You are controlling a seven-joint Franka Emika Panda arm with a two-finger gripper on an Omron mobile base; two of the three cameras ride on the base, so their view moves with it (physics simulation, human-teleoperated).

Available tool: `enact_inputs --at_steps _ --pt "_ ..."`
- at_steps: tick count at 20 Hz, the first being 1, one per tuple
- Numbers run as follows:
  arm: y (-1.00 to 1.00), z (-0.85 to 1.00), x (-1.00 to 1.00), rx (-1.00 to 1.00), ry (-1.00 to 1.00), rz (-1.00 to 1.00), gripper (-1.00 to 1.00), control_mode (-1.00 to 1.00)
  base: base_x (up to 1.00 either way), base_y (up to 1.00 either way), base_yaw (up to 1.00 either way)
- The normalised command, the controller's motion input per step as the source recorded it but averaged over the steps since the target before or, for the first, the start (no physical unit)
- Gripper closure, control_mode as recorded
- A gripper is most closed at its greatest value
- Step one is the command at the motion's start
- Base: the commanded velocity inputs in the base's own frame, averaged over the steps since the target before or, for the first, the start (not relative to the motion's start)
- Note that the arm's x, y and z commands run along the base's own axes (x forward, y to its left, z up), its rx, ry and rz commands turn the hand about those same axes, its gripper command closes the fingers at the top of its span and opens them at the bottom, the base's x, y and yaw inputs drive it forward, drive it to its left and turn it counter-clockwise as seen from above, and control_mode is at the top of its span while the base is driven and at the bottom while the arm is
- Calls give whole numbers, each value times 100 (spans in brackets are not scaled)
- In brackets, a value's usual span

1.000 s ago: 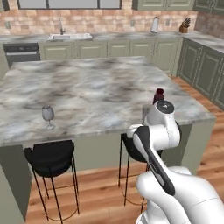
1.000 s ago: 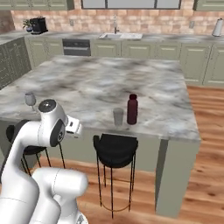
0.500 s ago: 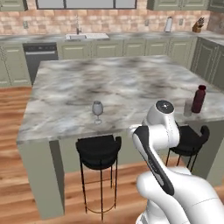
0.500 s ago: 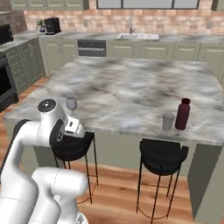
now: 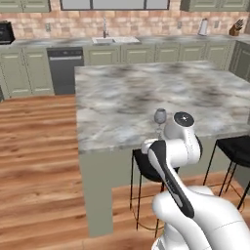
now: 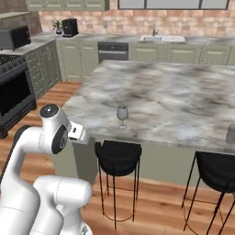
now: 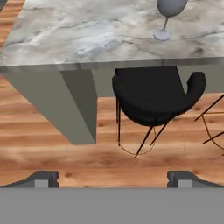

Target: There is a wine glass and glass cup on the dining counter. Place the wine bottle next to the wine glass and the juice bottle next to the glass cup.

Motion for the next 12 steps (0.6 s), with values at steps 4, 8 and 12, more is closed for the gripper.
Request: enact_inputs --at_steps 4,8,12 --pt "0 0 0 0 0 0 -100 100 23 94 0" --pt "0 0 0 0 0 0 -100 100 24 94 0" --pt "0 0 0 0 0 0 -100 100 28 94 0"
